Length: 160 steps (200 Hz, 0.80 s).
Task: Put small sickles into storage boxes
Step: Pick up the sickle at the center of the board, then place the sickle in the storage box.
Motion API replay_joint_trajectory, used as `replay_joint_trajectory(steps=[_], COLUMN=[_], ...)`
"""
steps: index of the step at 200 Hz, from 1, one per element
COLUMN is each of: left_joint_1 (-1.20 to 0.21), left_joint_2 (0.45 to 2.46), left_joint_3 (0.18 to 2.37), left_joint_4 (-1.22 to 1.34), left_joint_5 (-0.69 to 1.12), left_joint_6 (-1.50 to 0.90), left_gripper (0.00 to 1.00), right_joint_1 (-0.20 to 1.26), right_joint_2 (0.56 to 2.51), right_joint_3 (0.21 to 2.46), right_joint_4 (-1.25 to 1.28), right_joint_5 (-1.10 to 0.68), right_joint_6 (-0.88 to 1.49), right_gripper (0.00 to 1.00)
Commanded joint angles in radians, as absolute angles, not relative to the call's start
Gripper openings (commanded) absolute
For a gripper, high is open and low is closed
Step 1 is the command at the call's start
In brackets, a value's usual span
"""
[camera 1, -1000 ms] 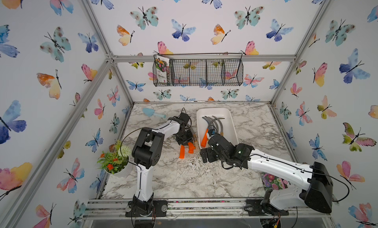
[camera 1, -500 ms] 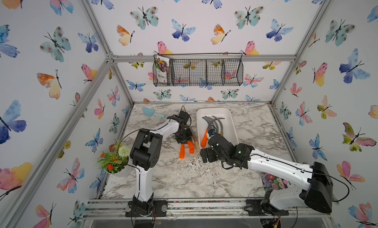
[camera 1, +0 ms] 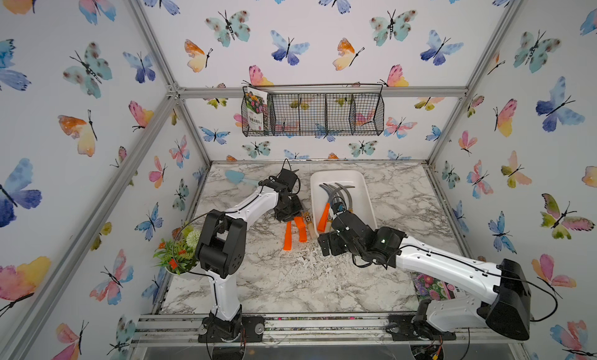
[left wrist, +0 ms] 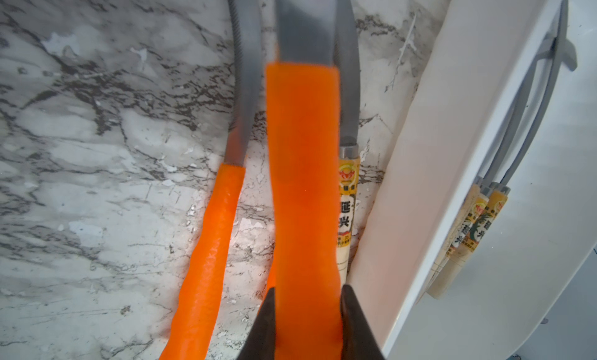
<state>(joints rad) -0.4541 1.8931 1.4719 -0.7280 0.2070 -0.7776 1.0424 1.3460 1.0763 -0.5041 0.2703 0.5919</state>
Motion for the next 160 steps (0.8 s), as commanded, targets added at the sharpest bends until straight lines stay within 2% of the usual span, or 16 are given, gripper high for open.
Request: replay_joint_trajectory(steps=[1, 80, 160], left_joint_1=[-0.488, -0.596, -0.702], left_joint_2=[1.855, 1.887, 2.032], left_joint_3=[1.506, 1.624, 1.848], left_joint_4=[-0.785, -0.859, -0.977], left_joint_5=[0.162, 0.075, 0.021], left_joint_6=[-0.754, -0.732, -0.647], left_gripper=[0.11, 0.11, 0.11], right_joint_1=[1.045, 1.023, 0.945], right_joint_2=[1.314, 1.217, 1.135], right_joint_3=[1.069, 1.02, 1.004], right_joint_4=[-0.543, -0.595, -0.667], right_joint_5=[0.307, 0.337, 0.343], right_joint_6=[0.595, 0.62, 0.6], right_gripper=[0.98, 0.98, 0.98])
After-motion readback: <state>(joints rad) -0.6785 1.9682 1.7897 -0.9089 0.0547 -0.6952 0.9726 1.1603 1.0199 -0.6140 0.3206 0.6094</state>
